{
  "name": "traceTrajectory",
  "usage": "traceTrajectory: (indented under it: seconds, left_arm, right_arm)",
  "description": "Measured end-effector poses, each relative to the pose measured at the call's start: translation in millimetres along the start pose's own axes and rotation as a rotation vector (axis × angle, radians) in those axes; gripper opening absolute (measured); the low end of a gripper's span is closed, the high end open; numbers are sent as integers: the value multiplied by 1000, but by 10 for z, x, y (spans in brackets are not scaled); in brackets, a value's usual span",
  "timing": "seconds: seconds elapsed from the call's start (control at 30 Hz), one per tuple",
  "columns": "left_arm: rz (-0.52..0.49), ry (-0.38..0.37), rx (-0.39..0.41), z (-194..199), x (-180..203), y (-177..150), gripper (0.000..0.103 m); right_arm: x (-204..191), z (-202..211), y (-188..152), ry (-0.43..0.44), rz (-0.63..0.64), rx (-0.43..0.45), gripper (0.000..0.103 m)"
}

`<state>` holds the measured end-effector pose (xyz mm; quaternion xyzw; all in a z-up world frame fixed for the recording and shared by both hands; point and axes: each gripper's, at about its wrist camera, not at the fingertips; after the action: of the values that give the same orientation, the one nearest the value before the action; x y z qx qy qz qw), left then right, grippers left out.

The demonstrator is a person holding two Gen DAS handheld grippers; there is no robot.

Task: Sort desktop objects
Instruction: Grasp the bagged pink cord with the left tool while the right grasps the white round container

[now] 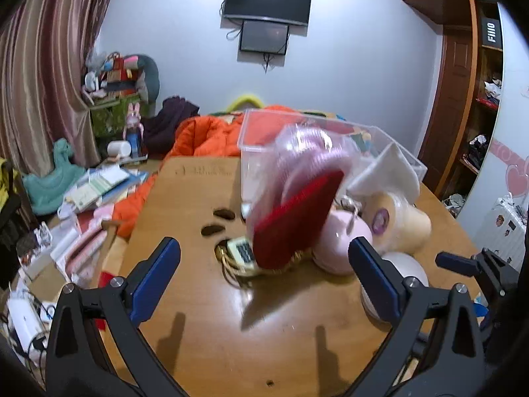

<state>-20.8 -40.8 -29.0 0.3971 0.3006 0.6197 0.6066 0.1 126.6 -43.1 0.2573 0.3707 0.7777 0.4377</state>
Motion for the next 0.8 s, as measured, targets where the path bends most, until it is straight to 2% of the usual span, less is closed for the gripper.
traceTrajectory:
  seconds: [0.07, 0.2, 0.33, 0.53, 0.63, 0.73, 0.8]
  left_arm:
    - [-9, -9, -1, -44, -12, 32, 83]
    - [0, -42, -22, -160, -84, 35, 69]
    - [6, -60, -27, -204, -100, 12, 54]
    - [24, -76, -18, -187, -122, 2, 49]
    - [11, -76, -20, -185, -87, 5, 38]
    - [3, -85, -27, -192, -53, 17, 29]
    - [-1, -95, -25, -167, -36, 13, 24]
  right_arm:
    - [-45, -21, 3, -3, 12, 1, 103]
    - [-102, -84, 13, -13, 24, -12, 100]
    - [-134, -124, 15, -9, 23, -31, 90]
    - [-163, -175, 0, -5, 12, -64, 84]
    - [-191, -163, -14, -3, 6, -62, 80]
    - [-207, -180, 7, 3, 2, -71, 69]
    - [-225, -176, -1, 8, -2, -74, 67]
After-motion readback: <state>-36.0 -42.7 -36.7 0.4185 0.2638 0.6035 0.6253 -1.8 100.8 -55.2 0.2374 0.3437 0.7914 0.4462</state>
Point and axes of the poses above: each gripper's, at about its wrist camera, not at the fingertips, and z roughly against the way its jaws point, x to its right, y to its top, and after that the axes turned 3 degrees about -y, right-handed
